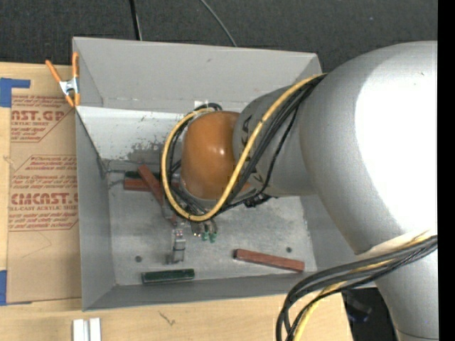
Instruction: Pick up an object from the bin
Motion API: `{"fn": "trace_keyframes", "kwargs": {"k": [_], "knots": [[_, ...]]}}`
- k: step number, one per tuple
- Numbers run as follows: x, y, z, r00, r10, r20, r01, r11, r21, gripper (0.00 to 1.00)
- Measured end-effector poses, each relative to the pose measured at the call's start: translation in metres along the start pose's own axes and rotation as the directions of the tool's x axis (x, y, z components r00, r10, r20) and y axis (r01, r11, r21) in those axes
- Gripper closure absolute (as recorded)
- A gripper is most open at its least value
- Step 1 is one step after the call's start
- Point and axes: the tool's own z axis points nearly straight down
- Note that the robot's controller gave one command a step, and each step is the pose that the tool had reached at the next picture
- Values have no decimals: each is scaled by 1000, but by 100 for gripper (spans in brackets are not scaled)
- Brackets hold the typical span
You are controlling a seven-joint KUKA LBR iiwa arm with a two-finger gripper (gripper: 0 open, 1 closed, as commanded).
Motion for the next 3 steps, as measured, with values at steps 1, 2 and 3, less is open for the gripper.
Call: {"fn": "trace_keyframes", "kwargs": {"k": [1,2,3], "knots": [[17,12,-8,990,-141,1,141,990,5,0],[38,18,-17,920,-393,1,393,920,-1,0],[44,19,-8,894,-447,1,447,894,4,0]]}}
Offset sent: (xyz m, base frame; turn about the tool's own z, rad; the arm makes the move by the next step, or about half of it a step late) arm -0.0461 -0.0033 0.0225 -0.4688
